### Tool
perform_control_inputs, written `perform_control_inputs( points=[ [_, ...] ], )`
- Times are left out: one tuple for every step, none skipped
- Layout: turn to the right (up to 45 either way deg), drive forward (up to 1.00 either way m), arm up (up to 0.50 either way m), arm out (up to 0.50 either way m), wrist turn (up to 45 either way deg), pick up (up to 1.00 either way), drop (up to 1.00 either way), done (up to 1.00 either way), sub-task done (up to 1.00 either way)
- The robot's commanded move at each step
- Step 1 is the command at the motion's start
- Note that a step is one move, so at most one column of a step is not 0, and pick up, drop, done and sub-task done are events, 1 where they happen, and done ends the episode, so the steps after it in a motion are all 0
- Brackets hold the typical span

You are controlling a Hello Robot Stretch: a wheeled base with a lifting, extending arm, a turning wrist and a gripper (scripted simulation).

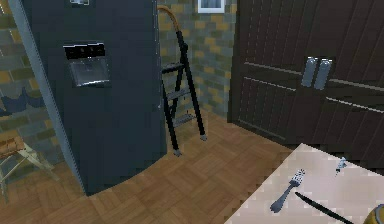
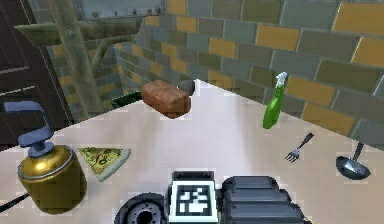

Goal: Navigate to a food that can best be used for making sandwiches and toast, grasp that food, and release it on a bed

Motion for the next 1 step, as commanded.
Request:
perform_control_inputs(
  points=[
    [0.0,0.0,0.0,0.48,0.0,0.0,0.0,0.0,0.0]
  ],
)
